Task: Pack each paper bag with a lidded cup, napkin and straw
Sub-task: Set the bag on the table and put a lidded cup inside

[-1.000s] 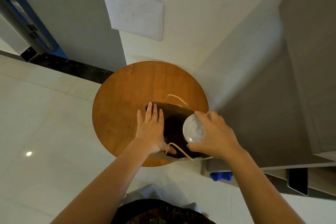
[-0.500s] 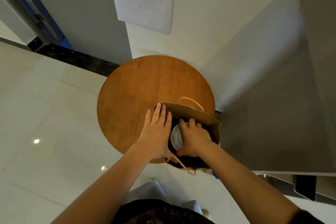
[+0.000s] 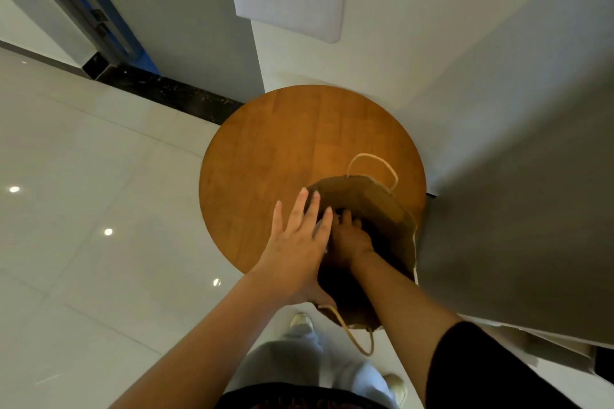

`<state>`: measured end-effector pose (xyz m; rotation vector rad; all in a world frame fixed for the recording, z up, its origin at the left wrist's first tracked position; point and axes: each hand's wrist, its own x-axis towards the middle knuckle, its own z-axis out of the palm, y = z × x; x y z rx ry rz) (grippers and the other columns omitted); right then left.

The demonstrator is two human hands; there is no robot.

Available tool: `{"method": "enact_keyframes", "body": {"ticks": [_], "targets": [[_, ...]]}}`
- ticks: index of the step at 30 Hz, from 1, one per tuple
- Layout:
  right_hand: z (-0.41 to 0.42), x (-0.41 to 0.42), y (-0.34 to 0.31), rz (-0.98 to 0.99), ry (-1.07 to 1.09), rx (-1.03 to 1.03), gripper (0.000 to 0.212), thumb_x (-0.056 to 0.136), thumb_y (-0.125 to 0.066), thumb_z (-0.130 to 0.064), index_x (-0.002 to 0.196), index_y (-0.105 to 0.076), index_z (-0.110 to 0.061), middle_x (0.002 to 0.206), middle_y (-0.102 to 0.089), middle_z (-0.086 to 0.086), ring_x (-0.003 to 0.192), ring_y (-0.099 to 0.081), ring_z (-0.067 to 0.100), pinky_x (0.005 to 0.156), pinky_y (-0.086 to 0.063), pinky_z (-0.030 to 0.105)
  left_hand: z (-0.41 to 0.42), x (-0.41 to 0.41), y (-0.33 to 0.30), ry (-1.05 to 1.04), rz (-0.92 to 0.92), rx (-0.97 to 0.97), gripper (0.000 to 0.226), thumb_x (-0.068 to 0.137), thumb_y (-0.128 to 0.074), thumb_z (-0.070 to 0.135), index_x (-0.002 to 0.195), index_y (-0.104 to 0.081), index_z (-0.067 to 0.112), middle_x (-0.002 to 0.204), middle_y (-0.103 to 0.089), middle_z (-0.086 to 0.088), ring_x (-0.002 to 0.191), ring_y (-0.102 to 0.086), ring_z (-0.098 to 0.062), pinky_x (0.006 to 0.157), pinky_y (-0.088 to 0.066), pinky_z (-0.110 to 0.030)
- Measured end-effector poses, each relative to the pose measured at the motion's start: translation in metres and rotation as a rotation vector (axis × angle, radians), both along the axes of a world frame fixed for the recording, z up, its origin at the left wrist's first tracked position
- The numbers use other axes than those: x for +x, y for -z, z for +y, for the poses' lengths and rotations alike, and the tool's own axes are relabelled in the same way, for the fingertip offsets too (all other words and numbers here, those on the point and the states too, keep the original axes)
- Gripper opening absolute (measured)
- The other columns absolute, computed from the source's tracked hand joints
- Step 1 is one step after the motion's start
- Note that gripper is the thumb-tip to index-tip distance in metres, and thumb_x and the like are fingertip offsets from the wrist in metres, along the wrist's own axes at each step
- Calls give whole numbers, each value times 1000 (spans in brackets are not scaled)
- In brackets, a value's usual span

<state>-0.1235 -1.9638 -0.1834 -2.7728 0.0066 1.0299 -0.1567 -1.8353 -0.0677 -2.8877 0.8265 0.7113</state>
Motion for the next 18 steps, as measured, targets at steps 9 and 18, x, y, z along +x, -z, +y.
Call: {"method": "enact_keyframes", "body": {"ticks": [9, 18], "targets": [[-3, 2, -30, 47, -12, -54, 98, 77, -64, -59, 149, -9, -22, 151, -19, 14, 134, -28, 38, 106, -33, 48, 4, 8, -11, -62, 44, -1, 118, 73, -52, 75, 149, 14, 13, 156, 22, -10, 140, 28, -30, 113, 12, -50], [-54, -58, -171, -418, 99, 213, 28, 94, -50, -32, 114, -53, -13, 112, -57, 6, 101, -57, 26, 79, -50, 36, -42, -21, -104, -53, -83, -389, 50, 99, -40, 36, 146, -31, 23, 147, -40, 6, 134, -37, -11, 108, -29, -25]]}}
